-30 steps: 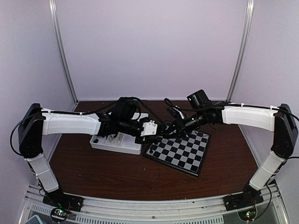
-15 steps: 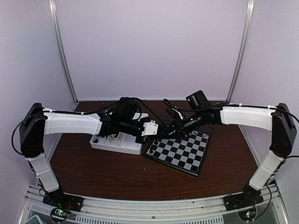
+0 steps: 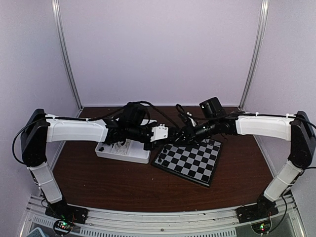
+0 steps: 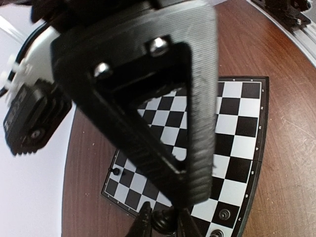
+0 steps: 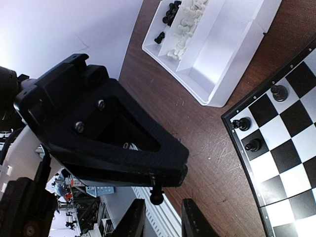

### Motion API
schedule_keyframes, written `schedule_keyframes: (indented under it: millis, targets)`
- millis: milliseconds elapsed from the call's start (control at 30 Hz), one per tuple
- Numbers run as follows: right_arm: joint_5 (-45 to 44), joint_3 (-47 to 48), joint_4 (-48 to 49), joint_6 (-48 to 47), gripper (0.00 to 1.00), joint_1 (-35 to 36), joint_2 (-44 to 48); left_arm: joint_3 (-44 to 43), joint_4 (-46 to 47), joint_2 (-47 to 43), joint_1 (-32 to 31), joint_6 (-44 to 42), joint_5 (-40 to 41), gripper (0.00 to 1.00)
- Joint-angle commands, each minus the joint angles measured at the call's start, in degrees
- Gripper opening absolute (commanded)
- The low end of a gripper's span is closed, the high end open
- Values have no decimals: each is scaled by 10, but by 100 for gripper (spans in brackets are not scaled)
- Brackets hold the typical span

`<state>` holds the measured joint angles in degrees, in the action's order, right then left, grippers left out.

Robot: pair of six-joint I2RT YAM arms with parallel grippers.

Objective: Set up the chess pieces on the board
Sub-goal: Place the chess piece on the chessboard.

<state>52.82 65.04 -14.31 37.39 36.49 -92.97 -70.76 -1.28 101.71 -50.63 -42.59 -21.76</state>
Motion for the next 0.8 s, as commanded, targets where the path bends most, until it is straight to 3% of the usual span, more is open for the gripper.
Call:
schedule_keyframes:
  millis: [0,233,767]
  targets:
    - [-71,-37,74,24,31,-2,49,-18,41,5,-1,91,41,14]
    - [-96,-46,98,30,32,-2,61,-19,60,4,-9,156,102,14]
    - [-89,-46,142,53,29,-1,35,-24,72,7,-21,197,119,14]
